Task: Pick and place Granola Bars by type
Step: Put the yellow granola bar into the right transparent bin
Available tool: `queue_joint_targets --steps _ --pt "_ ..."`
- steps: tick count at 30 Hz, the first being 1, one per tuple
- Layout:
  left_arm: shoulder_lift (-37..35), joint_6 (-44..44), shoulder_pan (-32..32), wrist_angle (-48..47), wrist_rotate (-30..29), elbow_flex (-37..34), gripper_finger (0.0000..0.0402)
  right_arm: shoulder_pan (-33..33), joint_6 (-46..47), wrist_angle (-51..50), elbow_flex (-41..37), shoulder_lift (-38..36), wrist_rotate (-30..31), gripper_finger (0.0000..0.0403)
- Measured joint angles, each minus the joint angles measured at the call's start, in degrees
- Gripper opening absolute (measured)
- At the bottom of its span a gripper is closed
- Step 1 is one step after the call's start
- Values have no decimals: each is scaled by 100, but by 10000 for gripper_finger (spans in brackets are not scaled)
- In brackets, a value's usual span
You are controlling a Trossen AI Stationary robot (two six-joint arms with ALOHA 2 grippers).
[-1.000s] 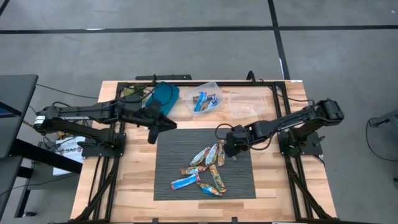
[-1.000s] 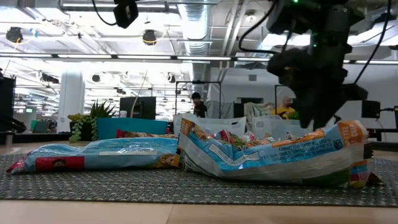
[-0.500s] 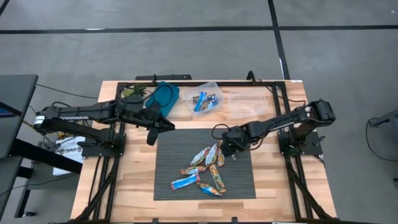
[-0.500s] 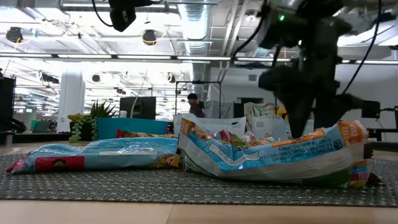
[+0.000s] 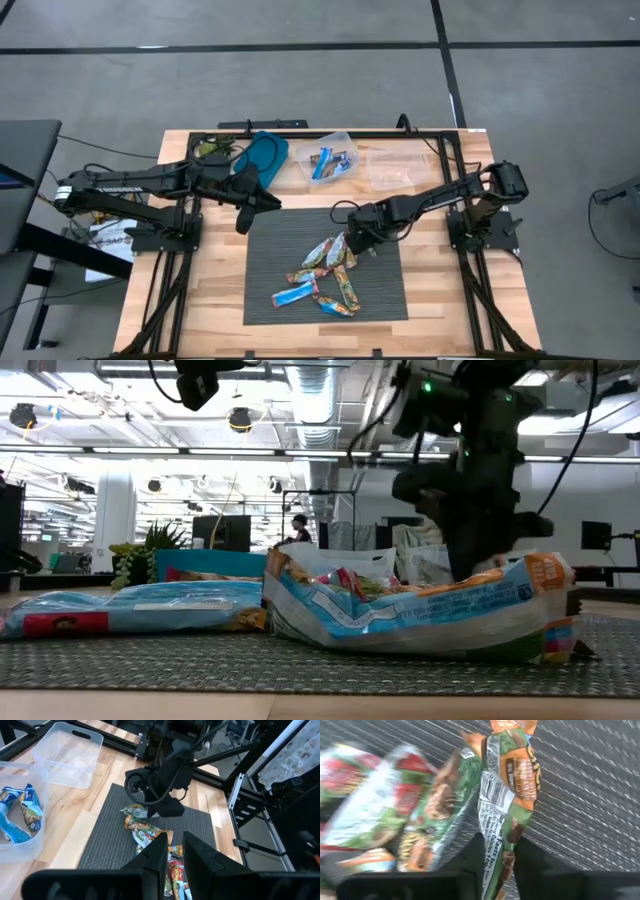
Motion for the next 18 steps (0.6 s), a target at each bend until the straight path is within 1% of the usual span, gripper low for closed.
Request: queue_joint_targets --steps 2,4,8,11,14,16,18 --pt "0 69 0 62 -1 0 49 -34 -116 34 94 -66 83 43" --pt "0 145 0 121 -3 0 49 -92 -202 -5 178 -188 243 33" --pt "2 222 2 374 -78 2 49 -357 -323 -5 273 -573 708 38" --pt "2 255 2 608 -313 2 49 -650 -424 -56 288 -973 1130 46" --pt "6 472 23 804 -497 2 49 -1034 -611 -300 292 -1398 1541 46" --pt "124 508 88 866 -495 44 49 -1334 -755 -555 292 -1649 1740 43" --pt "305 455 195 686 -424 136 49 -1661 -926 -849 292 -1859 1831 40"
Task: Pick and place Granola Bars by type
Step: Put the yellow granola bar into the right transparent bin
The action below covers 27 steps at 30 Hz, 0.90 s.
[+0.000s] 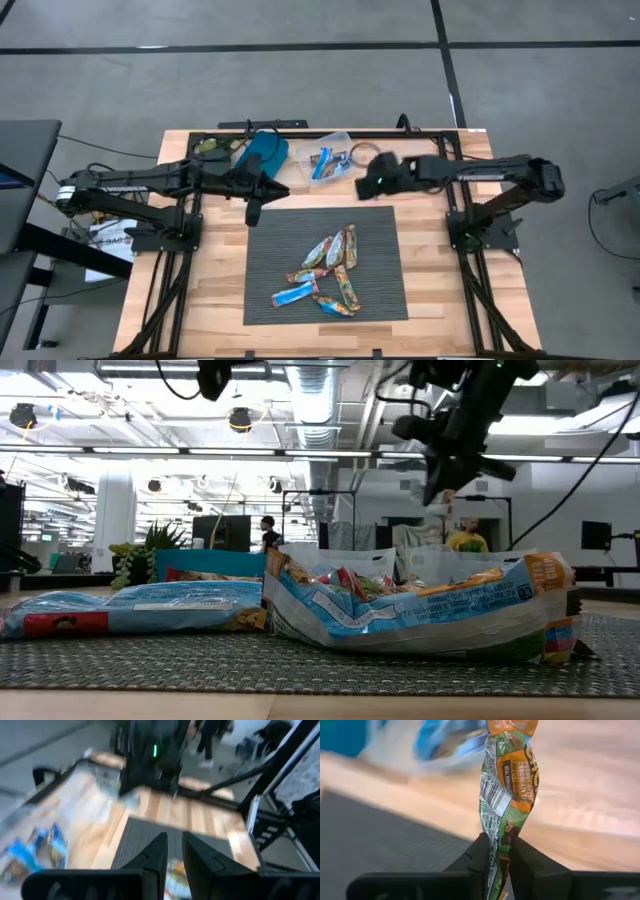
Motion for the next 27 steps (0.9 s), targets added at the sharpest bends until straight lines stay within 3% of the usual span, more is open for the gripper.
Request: queue_joint_targets --steps 4,10,15,20,27 --pt "656 55 153 -503 122 507 49 -651 -390 -499 0 -220 3 37" --pt "1833 375 321 -1893 -599 1798 49 -1469 -1103 -731 -1 -107 -22 44" --pt "2563 634 442 -2544 -668 2700 49 -1935 -1559 -750 -2 117 -212 45" --pt "2785 685 465 -2567 -634 2990 49 -2168 -1938 -751 -3 253 -469 60" --pt "2785 693 463 -2721 -625 2991 49 -2217 -2124 -727 -4 245 -519 125"
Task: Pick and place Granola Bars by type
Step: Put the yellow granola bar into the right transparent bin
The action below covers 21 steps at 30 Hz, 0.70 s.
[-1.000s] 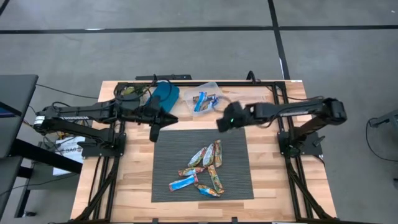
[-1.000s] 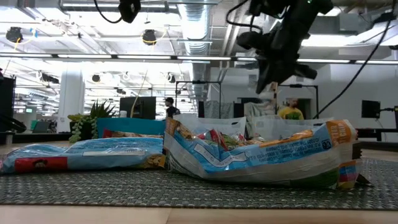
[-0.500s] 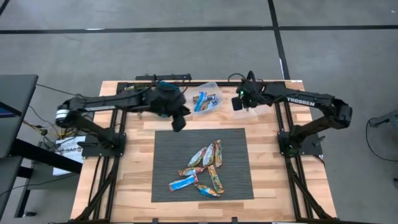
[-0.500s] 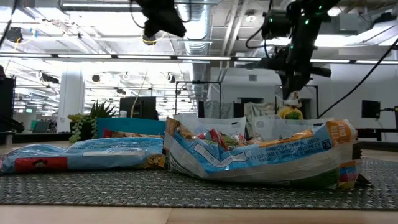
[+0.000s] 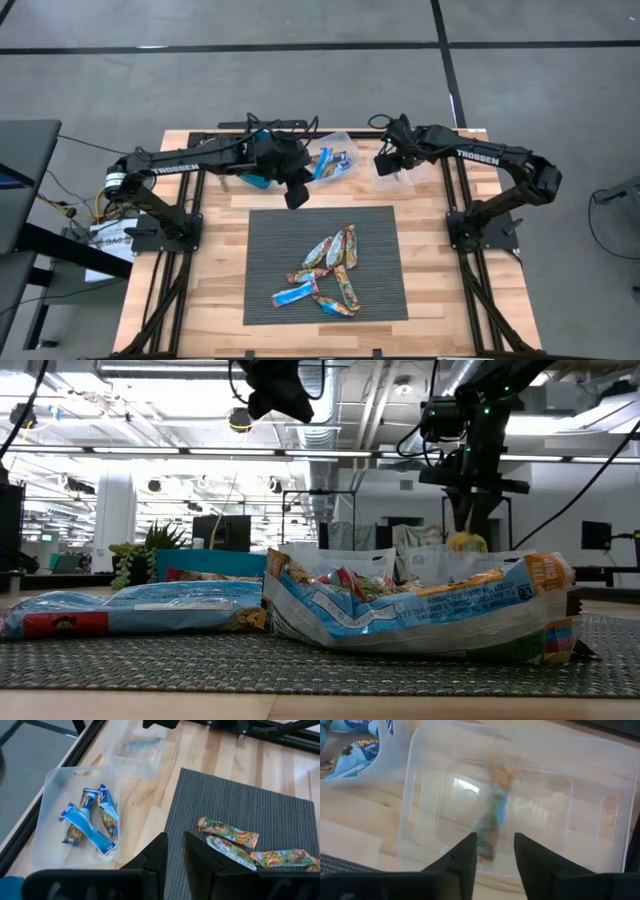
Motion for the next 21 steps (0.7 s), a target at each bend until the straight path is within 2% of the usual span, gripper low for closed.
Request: queue_joint_targets --steps 3,6,11,14,21 --pt "0 11 0 -79 14 0 49 37 -16 1 0 0 -7 154" --pt "-21 130 1 -80 298 -1 49 186 -14 62 0 -4 -241 179" --pt "-293 368 -137 -52 418 -111 46 870 473 259 0 -55 -554 200" --pt "-694 370 -209 262 415 -581 38 1529 971 413 0 -45 -568 199" --pt "-1807 -144 -293 1252 750 -2216 16 3002 2521 850 0 61 -573 179"
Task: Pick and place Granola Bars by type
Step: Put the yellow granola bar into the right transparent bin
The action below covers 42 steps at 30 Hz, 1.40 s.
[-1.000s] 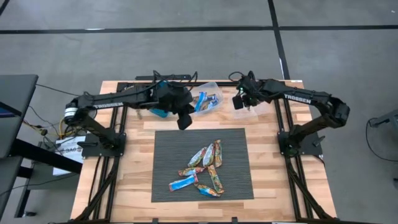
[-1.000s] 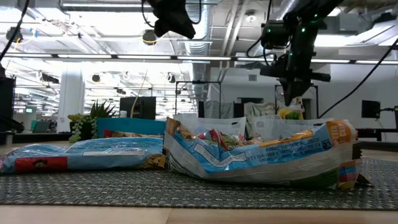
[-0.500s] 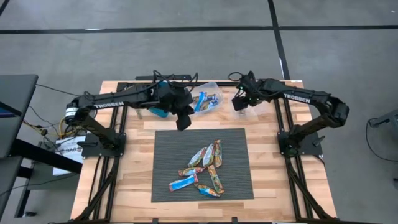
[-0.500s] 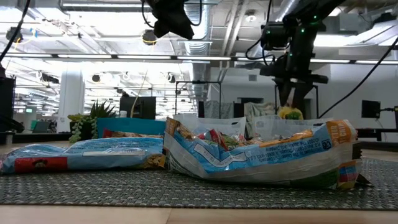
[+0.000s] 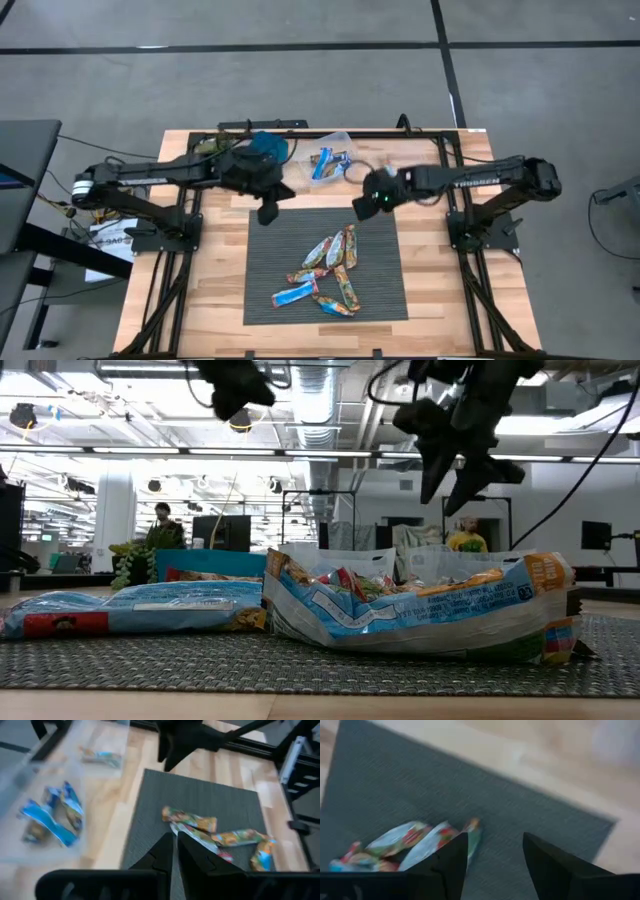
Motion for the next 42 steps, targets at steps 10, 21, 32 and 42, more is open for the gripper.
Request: queue_joint_targets --steps 10,21,32,42 --pt "-501 -269 -326 162 52 -685 9 879 1289 741 68 852 -262 169" --pt "-501 -240 -443 208 105 -674 9 908 853 522 946 2256 -460 161" --pt "-499 -256 -443 213 105 -674 9 878 476 -162 1368 2949 -606 156" --pt "-499 -203 -443 221 103 -674 9 878 326 -70 1379 2896 -649 53"
